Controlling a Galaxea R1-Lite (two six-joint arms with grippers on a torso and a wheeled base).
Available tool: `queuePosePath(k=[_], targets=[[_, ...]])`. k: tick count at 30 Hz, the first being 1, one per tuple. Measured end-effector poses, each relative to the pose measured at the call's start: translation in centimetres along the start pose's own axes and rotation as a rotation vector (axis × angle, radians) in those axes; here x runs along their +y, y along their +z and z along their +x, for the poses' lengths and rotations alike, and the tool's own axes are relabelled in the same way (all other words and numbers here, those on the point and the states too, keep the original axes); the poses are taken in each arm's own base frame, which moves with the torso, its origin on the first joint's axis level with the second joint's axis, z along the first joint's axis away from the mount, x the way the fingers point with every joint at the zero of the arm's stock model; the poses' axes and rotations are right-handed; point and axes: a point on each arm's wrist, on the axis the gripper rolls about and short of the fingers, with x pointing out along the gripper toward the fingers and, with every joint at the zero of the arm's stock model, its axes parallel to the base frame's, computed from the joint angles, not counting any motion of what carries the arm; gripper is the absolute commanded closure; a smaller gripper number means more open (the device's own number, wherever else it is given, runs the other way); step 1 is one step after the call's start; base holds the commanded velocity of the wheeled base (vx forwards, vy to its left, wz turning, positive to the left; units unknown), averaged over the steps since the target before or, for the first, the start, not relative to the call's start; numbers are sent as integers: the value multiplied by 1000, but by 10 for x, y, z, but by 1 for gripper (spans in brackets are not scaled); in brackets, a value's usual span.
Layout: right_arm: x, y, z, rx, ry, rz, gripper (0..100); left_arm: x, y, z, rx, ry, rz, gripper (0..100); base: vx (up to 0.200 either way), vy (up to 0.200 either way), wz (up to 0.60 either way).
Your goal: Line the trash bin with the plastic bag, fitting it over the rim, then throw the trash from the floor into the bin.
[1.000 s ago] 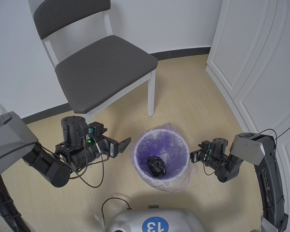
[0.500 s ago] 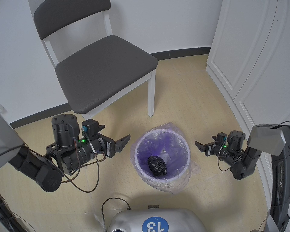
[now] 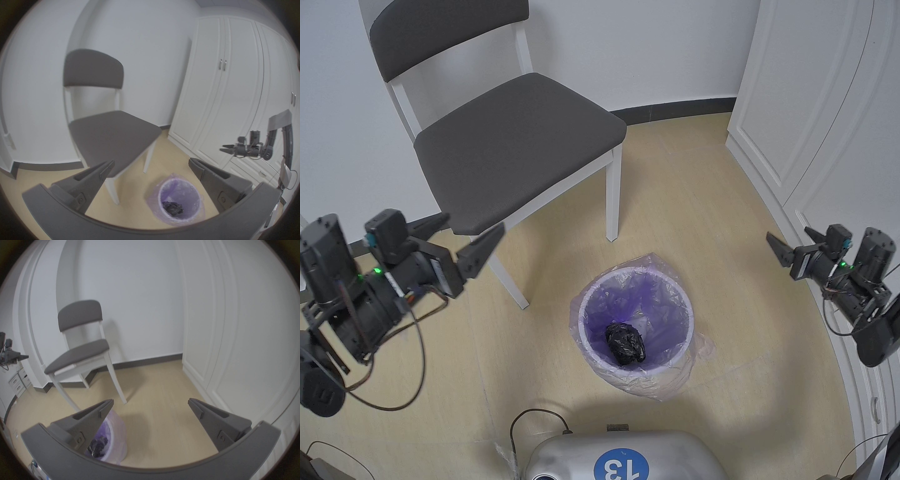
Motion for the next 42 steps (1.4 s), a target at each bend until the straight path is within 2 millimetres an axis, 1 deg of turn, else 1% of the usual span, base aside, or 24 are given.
queuePosePath(k=[5, 8, 11, 13, 14, 15, 21, 22, 23, 25, 26, 29, 32, 36, 38, 42], targets=[[4, 44, -44, -76, -40, -3, 0, 11, 22, -44, -24, 79, -7, 0, 0, 0, 0], [7, 63, -71, -91, -55, -2, 0, 11, 30, -70, -1, 109, -15, 0, 0, 0, 0], [9, 77, -98, -101, -65, -2, 0, 9, 37, -97, 13, 129, -21, 0, 0, 0, 0], [11, 87, -123, -100, -71, -1, 0, 6, 42, -118, 15, 140, -26, 0, 0, 0, 0], [12, 90, -131, -97, -73, -1, 0, 5, 44, -125, 13, 143, -27, 0, 0, 0, 0], [12, 93, -144, -90, -76, 0, 0, 3, 46, -136, 9, 148, -28, 0, 0, 0, 0], [17, 100, -212, -57, -88, 3, 0, -8, 53, -190, -1, 173, -36, 0, 0, 0, 0], [17, 100, -217, -57, -90, 3, 0, -9, 53, -194, -1, 176, -36, 0, 0, 0, 0], [18, 100, -237, -56, -95, 4, 0, -12, 53, -209, 7, 190, -39, 0, 0, 0, 0], [19, 98, -259, -49, -105, 4, 0, -16, 51, -225, 20, 211, -41, 0, 0, 0, 0], [20, 96, -274, -45, -112, 3, 0, -20, 50, -236, 29, 228, -43, 0, 0, 0, 0], [24, 93, -307, -64, -127, 1, 0, -30, 47, -263, 46, 266, -46, 0, 0, 0, 0], [29, 93, -337, -125, -131, -4, 0, -44, 43, -289, 29, 288, -42, 0, 0, 0, 0], [34, 92, -366, -214, -133, -12, 0, -60, 39, -316, -27, 308, -26, 0, 0, 0, 0], [36, 88, -374, -235, -135, -12, 0, -66, 36, -327, -64, 307, -15, 0, 0, 0, 0], [38, 80, -378, -247, -134, 30, 0, -69, 27, -338, -74, 305, -11, 0, 0, 0, 0]])
